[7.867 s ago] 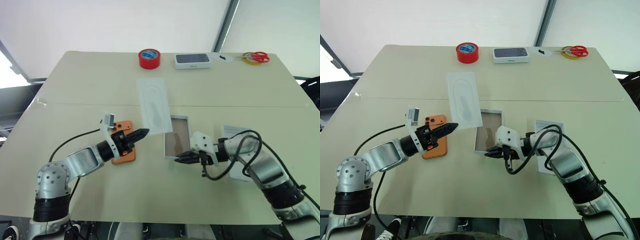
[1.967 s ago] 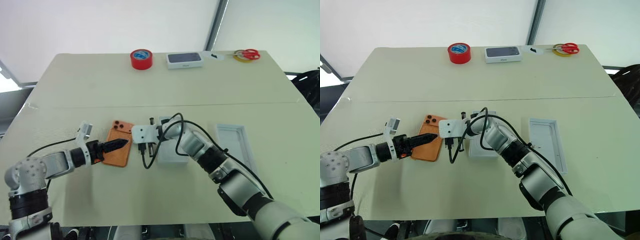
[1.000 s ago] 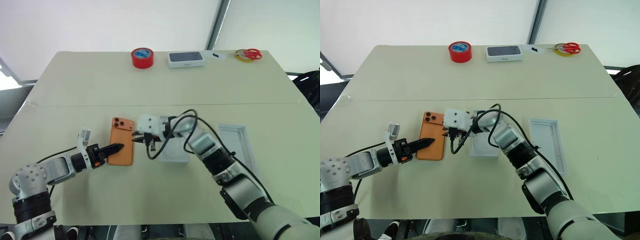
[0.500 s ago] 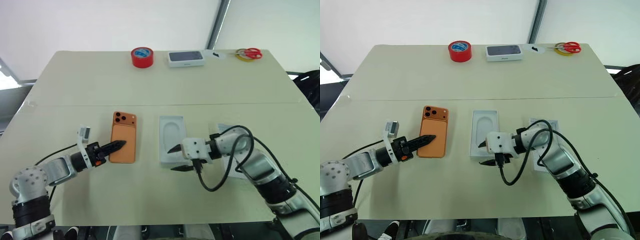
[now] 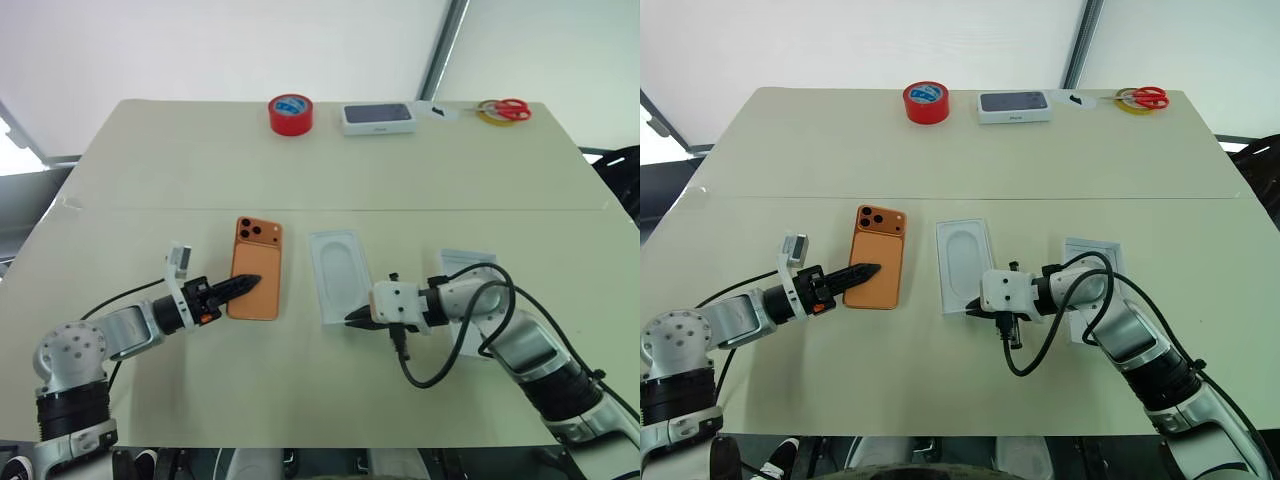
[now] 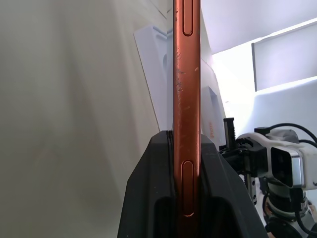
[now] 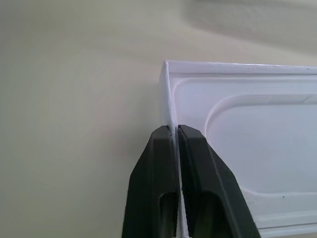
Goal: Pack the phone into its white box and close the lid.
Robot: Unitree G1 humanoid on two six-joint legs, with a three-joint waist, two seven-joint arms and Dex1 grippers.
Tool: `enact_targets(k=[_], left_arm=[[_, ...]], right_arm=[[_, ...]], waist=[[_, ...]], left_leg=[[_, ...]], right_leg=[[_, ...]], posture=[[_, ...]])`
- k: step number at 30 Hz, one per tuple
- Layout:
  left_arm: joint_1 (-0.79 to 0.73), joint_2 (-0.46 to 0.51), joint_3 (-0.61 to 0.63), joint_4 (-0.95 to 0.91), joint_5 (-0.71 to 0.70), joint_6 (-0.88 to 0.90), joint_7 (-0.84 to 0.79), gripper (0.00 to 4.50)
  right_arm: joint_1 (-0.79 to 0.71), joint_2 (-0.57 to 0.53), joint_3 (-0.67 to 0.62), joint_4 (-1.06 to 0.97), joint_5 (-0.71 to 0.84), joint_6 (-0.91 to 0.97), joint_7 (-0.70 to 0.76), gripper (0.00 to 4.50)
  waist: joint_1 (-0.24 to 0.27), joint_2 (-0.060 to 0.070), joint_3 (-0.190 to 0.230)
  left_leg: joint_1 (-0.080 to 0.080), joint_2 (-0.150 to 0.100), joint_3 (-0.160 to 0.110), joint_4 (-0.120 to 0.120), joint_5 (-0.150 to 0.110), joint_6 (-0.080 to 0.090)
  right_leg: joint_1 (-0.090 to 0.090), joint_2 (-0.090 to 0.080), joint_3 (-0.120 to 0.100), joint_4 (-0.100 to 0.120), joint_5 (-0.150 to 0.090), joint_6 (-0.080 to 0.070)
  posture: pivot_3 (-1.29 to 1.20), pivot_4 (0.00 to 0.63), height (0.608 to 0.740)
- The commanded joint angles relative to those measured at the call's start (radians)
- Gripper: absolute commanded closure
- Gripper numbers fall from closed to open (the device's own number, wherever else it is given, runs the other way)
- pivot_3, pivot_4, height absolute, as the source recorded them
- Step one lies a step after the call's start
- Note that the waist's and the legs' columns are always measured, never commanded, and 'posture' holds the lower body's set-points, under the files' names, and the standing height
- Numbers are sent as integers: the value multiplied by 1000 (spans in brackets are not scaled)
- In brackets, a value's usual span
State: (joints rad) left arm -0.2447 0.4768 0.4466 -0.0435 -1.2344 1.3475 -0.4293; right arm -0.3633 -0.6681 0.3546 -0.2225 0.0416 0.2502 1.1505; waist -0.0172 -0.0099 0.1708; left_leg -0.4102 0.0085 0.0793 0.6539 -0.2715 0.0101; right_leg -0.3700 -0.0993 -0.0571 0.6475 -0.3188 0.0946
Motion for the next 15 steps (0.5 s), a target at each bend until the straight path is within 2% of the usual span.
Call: enact_targets(k=[1, 7, 10, 12, 15], left_arm=[[-39, -13, 8, -25, -57, -5, 22, 4500], [-154, -118, -7, -4, -73, -43, 149, 4500], [-211, -162, -17, 29, -72, -48, 210, 4500], [-236, -186, -31, 57, -61, -54, 229, 4500], [-240, -201, -54, 92, -41, -56, 228, 4500]], right_arm=[[-20, 18, 9, -29, -28, 25, -44, 4454], [-88, 115, 44, -3, -69, 114, -122, 4454], [-117, 132, 71, 24, -115, 117, -155, 4454], [-126, 147, 66, 18, -92, 157, -153, 4454], [-127, 156, 47, -15, -62, 201, -150, 3399]], waist=[[2, 0, 0], [5, -2, 1], [6, -2, 1], [5, -2, 1], [5, -2, 1]], left_leg=[[0, 0, 0, 0, 0, 0], [0, 1, -1, 5, 0, 0], [0, 1, -1, 6, 0, 0], [-1, 1, -1, 7, 0, 0], [-1, 1, -1, 8, 0, 0]], right_leg=[[0, 0, 0, 0, 0, 0], [2, 1, -1, 2, 0, 0], [2, 2, -1, 2, 0, 0], [3, 2, -1, 2, 0, 0], [3, 3, -1, 2, 0, 1]], posture=[[0, 150, 730], [0, 150, 730], [0, 150, 730], [0, 150, 730], [0, 150, 730]])
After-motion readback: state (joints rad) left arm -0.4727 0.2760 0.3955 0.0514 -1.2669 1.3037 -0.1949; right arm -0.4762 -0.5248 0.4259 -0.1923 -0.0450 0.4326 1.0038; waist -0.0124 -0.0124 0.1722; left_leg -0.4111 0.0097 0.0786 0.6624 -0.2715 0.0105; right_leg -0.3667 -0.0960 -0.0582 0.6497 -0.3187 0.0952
